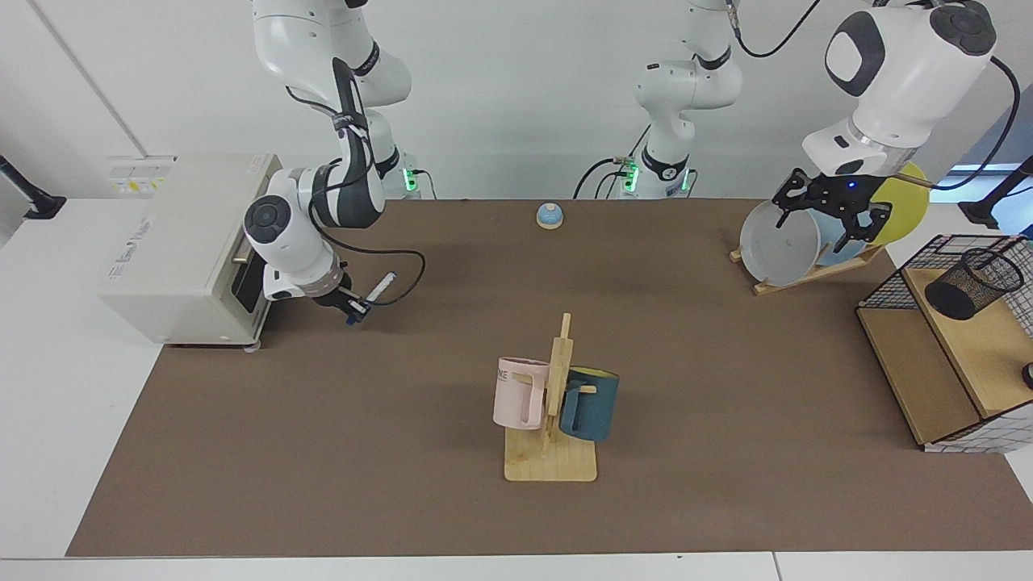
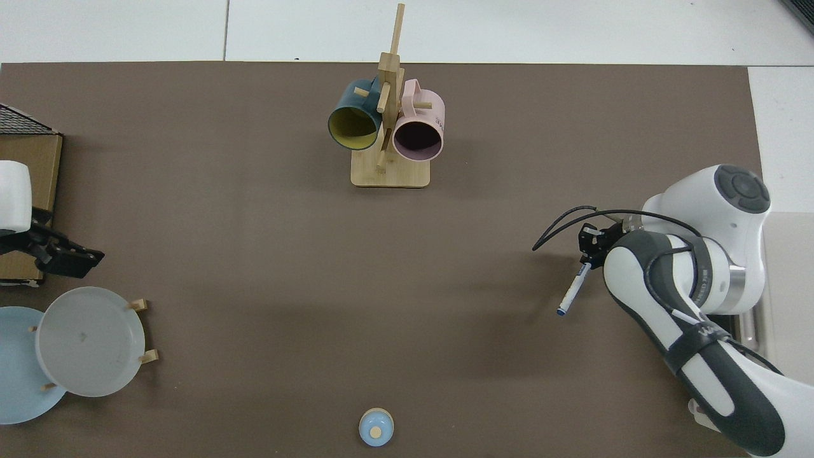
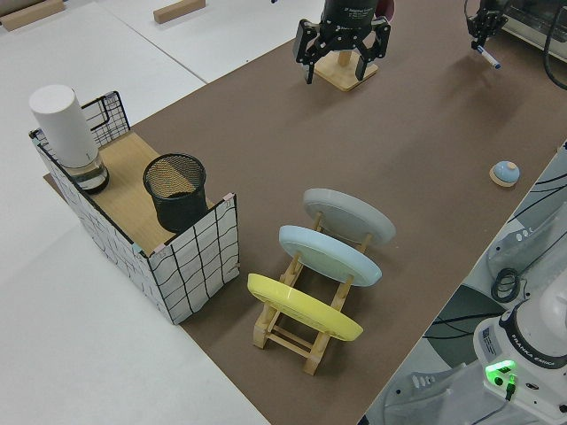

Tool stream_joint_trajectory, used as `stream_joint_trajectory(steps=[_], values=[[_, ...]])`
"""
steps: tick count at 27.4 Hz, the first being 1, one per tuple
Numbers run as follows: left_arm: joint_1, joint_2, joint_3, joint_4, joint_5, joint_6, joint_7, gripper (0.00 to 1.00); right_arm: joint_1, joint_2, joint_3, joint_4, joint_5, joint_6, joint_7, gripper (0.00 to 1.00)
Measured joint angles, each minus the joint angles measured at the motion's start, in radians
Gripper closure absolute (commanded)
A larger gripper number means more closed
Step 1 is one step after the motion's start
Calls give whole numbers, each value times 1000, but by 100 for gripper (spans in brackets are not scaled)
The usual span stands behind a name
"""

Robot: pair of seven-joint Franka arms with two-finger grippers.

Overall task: Put markers into pen holder
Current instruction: 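Close the right gripper on the marker and lift it, then carry the marker with the right gripper while the left gripper approaches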

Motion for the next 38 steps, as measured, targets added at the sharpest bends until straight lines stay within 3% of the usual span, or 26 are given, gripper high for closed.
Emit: stream_joint_trajectory(steps=[7,17,25,38], values=[[0,1,0,0,0,9,231,0,26,-4,0,158,146,-183,85,100],[-8,2,-6,0,0,9,492,0,170,-17,4,286,203,-275,391,100],[-44,2,-15,2,-14,-5,513,0,300,-17,7,302,280,-222,610,100],[-149,-3,-59,5,-17,-19,501,0,432,-14,7,317,452,-22,912,100]])
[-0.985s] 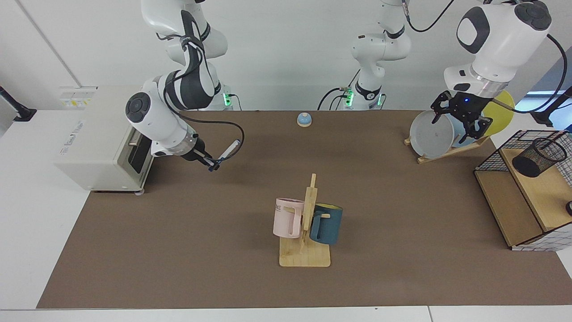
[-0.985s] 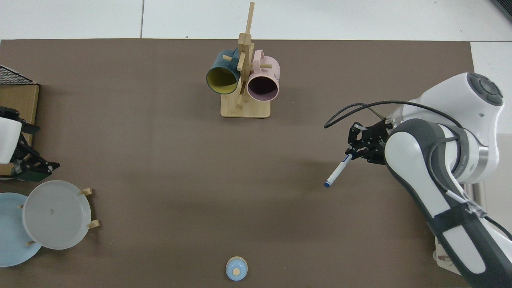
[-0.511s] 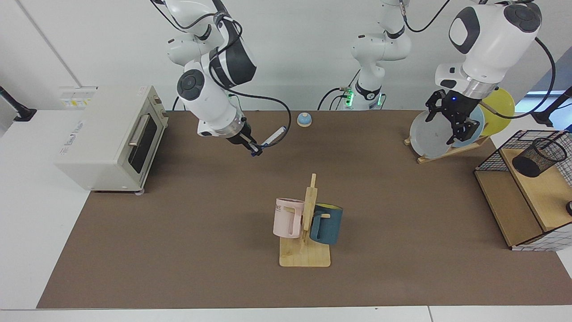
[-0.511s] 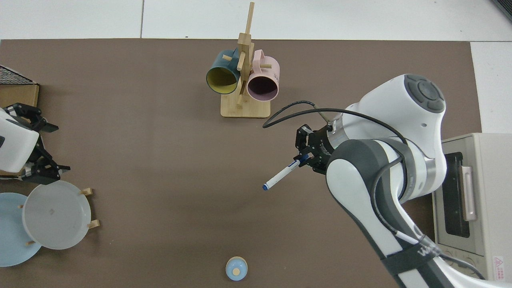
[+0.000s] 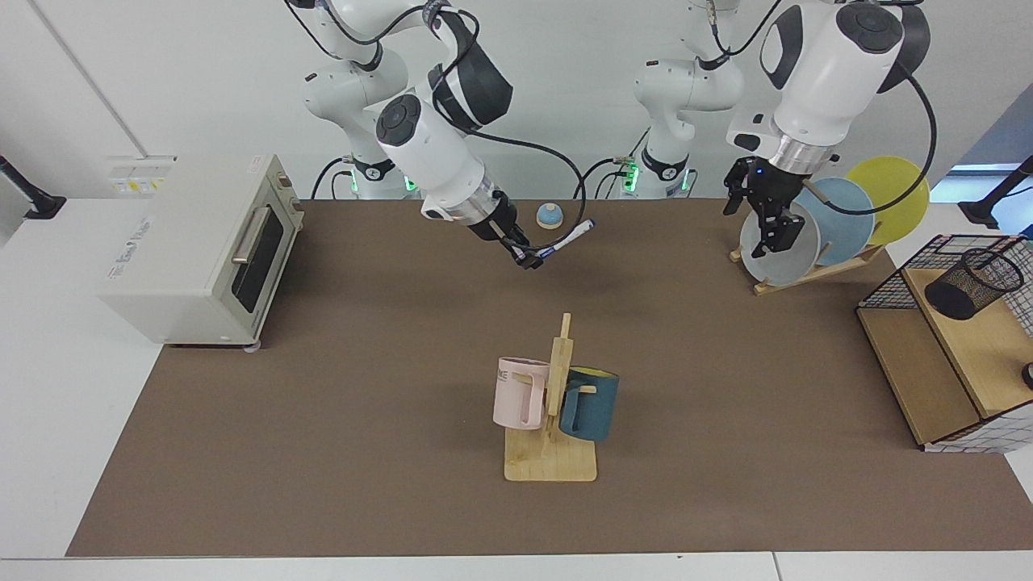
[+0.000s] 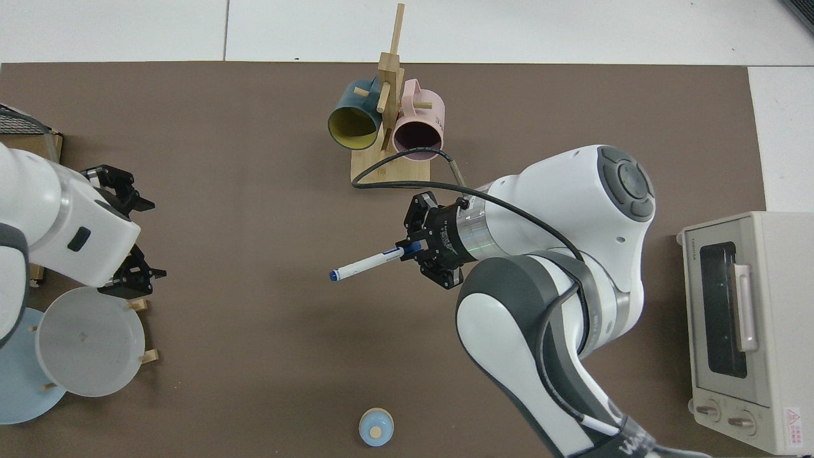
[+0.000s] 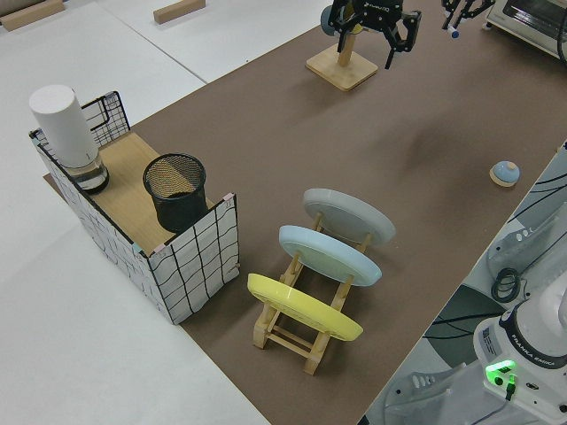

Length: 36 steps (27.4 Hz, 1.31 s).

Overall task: Put markers into pen holder
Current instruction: 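Carry the marker with the right gripper while the left gripper approaches, then grasp the marker's free end with the left gripper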

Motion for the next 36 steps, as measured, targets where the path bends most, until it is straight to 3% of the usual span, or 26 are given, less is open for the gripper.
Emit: stream_joint_trajectory(steps=[10,29,34,36], values=[[-21,0,-84,-13,0,2,-2,0,80,1,0,1,95,135,203,100],[-36,-7,-152,-24,18,21,-23,4,166,1,-1,2,105,218,336,100],[-38,-9,-152,-26,0,24,-33,22,171,1,-1,2,105,218,340,100],[-38,-9,-152,-27,-3,24,-34,38,171,1,-2,2,105,218,340,100]])
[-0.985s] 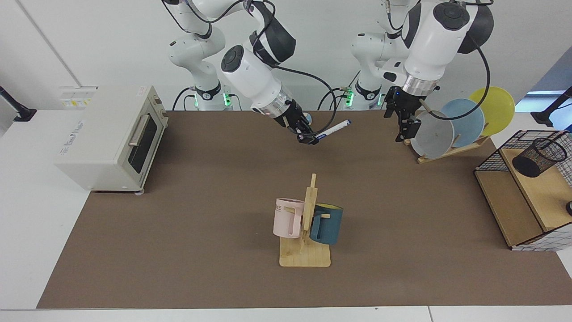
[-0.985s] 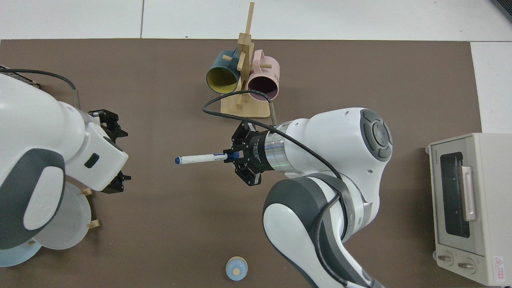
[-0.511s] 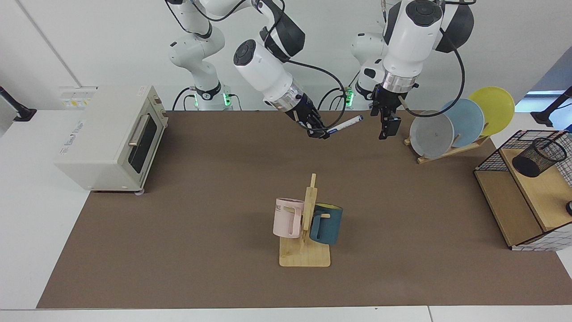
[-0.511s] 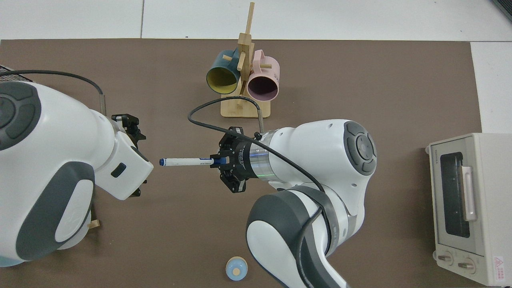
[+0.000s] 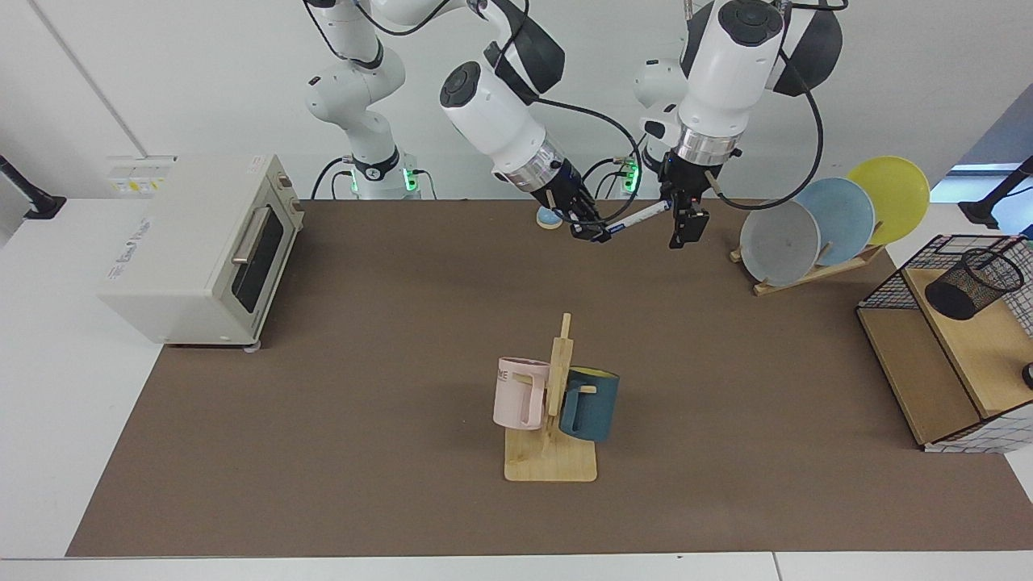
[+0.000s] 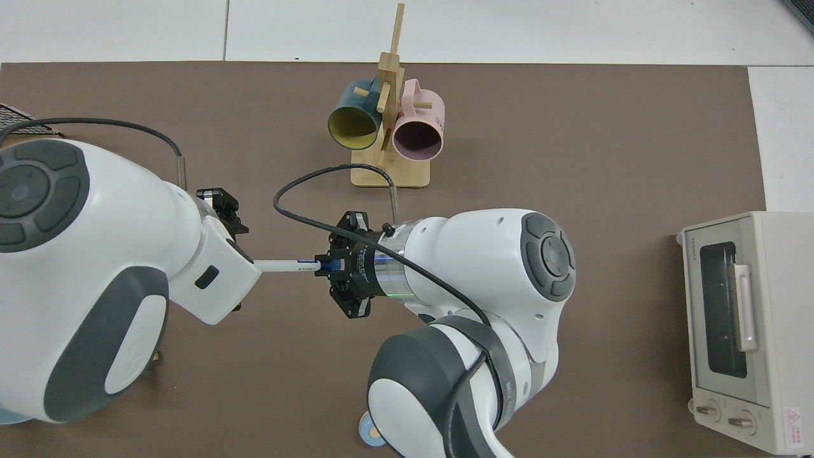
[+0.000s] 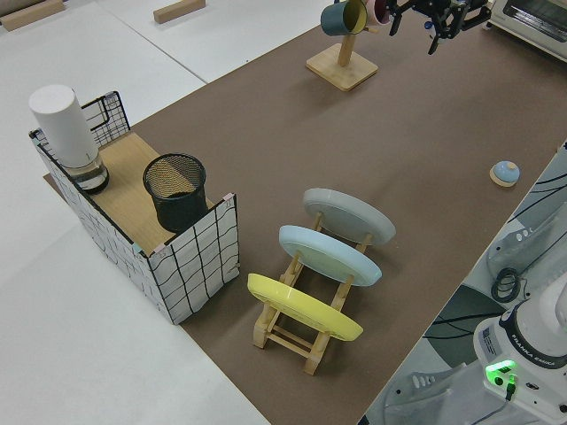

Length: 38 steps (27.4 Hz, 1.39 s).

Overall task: Put markers into pen holder
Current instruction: 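Grasp the marker's free end with the left gripper, then pull the marker away with the left gripper while the right gripper withdraws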

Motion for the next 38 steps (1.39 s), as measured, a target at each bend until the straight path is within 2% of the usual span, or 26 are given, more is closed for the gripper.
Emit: stream_joint_trajectory(steps=[3,11,14,17,21,22,38], values=[[-1,-1,0,-1,-2,1,0,42,0,0,-1,0,0,0,0,100],[-7,-1,-5,-1,-4,6,-2,43,0,0,-1,0,0,0,0,100],[-8,-2,-6,-1,-6,14,-2,50,0,0,-1,1,0,0,0,100],[-8,-3,-6,9,-6,33,1,59,0,0,-1,1,0,2,0,100],[-9,-8,-7,18,-6,33,2,97,0,0,-4,6,0,14,3,100],[-9,-9,-7,19,-6,32,2,100,0,0,-4,6,0,15,4,100],[-10,-12,-10,19,-8,21,3,100,0,1,-8,9,0,26,9,100]])
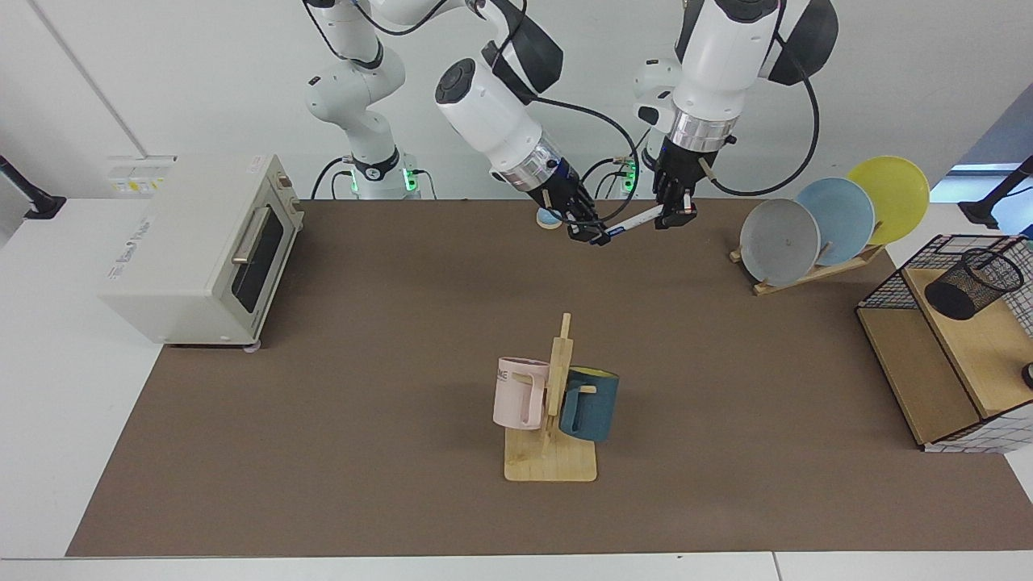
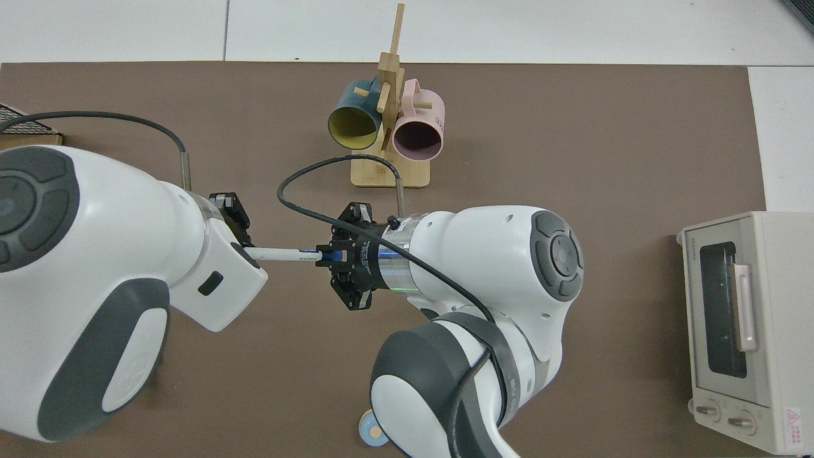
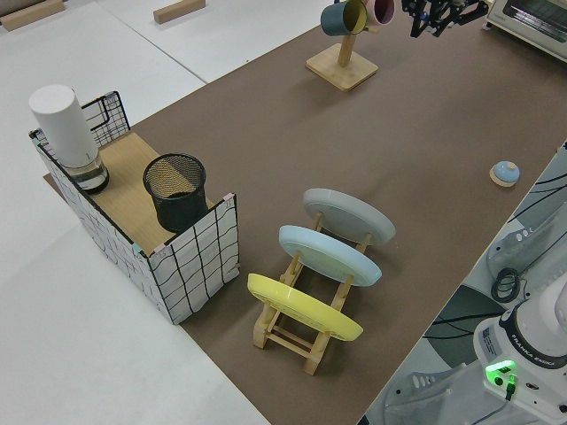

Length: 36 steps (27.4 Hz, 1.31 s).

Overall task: Put markers into pen holder
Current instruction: 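Pull the marker away with the left gripper while the right gripper withdraws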

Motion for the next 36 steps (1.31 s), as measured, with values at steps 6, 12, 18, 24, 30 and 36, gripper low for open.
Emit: stream_joint_trajectory(steps=[6,12,18,24,30,36], values=[[0,0,3,0,0,1,0,100,1,0,2,-1,0,-2,0,0],[2,0,10,0,3,0,0,100,13,0,5,-4,0,-3,0,0],[4,0,22,-1,10,-7,0,100,14,0,4,-5,-1,-4,0,0],[5,0,58,-6,58,-29,0,100,11,-1,-1,-22,-82,-14,-10,0],[11,1,143,-13,118,-39,2,100,-19,-7,-11,-53,-235,-89,-127,0],[14,3,247,-16,165,-40,8,100,-72,-21,-16,-56,-441,-215,-319,0]])
